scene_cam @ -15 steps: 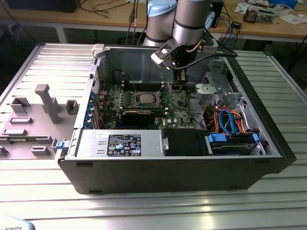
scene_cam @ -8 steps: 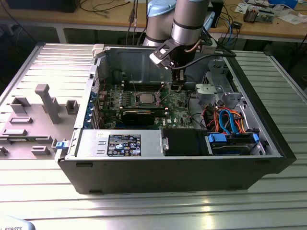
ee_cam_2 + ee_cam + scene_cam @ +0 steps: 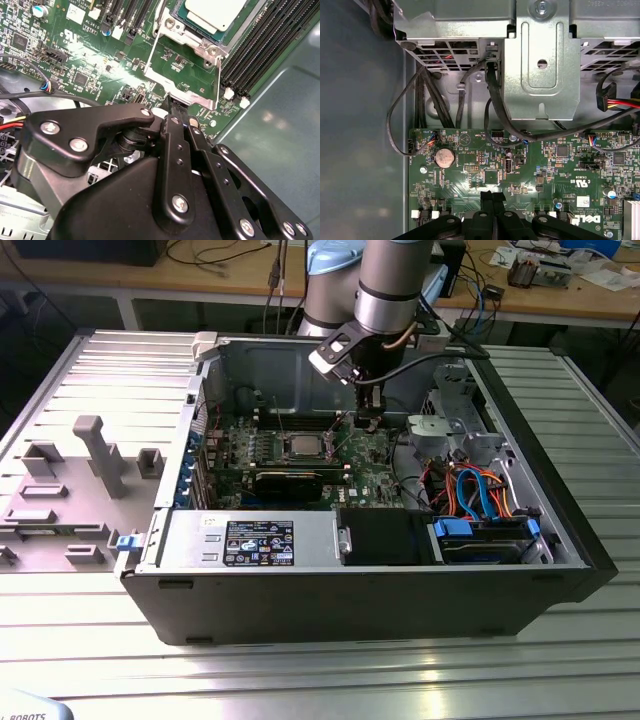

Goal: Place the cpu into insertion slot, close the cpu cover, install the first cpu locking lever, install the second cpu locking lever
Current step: 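Close the cpu cover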

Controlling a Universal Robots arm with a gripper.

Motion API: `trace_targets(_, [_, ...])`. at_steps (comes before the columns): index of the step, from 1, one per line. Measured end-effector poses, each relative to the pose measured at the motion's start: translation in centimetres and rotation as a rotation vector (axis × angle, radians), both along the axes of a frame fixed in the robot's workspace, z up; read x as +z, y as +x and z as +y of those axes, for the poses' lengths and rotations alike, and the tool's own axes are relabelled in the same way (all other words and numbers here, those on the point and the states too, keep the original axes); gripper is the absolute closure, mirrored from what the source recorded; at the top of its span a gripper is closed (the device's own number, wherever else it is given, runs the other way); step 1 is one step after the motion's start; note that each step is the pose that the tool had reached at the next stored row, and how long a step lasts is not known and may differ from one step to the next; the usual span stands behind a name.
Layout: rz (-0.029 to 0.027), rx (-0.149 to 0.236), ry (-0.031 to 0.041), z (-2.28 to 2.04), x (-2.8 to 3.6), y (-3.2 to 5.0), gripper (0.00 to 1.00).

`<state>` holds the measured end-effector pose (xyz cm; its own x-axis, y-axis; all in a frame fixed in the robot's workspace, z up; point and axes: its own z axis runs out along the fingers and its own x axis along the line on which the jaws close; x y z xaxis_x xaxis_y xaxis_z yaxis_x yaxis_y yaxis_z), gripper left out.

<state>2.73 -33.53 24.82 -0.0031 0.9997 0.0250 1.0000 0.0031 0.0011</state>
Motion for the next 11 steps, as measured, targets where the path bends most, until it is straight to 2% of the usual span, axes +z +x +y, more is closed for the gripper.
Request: trace_targets(11, [0.0,0.0,0.0,0.0,0.0,-0.45,0.89])
